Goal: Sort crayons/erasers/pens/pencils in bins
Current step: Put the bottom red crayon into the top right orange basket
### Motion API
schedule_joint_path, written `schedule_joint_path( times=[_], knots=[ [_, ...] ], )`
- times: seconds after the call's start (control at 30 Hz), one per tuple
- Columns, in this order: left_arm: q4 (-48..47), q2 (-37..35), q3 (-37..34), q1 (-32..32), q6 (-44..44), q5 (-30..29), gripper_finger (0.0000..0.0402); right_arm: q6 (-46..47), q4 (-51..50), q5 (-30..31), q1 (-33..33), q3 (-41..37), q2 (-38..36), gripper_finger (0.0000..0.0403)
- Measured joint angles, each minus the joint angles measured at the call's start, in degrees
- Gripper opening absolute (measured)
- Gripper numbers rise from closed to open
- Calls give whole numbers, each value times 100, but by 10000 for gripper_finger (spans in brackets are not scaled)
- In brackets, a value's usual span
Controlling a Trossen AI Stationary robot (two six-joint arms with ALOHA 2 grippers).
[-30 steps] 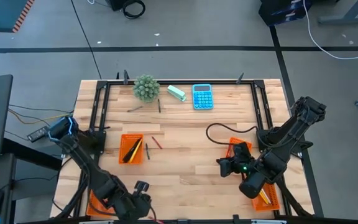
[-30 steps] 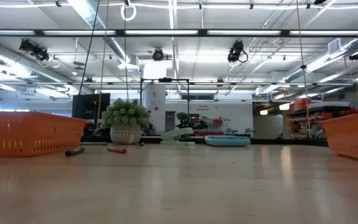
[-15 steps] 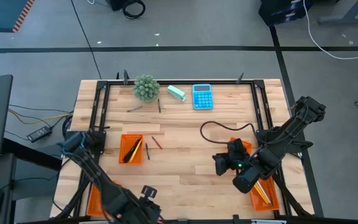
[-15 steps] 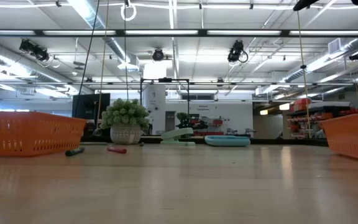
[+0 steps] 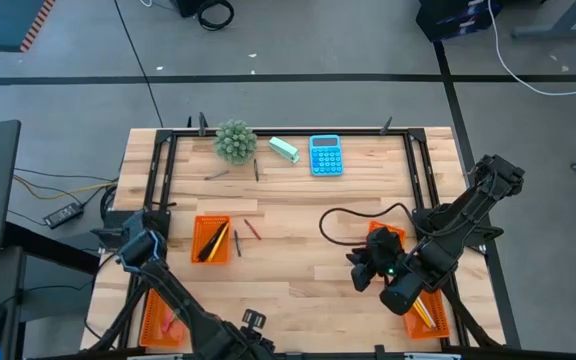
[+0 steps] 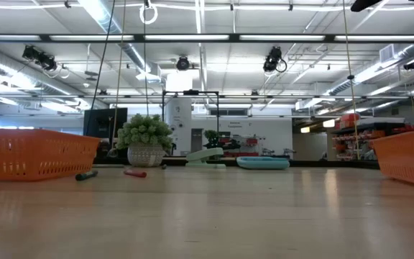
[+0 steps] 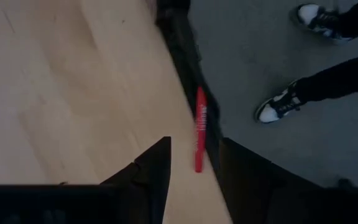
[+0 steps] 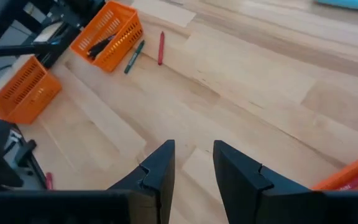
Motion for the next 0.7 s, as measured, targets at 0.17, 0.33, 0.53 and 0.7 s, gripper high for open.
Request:
schedule_joint_path(
  times=[0.17,0.33,0.53,0.7],
  knots=[
    [41,26,-29,48,170,144,140,254,51,263,23,-27,0,117],
    [44,75,-34,35,182,148,146,299,53,347,49,-33,0,117],
    [-245,265,-38,46,178,164,137,302,61,381,62,-37,0,117],
    [-166,277,-38,104,179,100,128,277,59,565,61,-37,0,117]
  ],
)
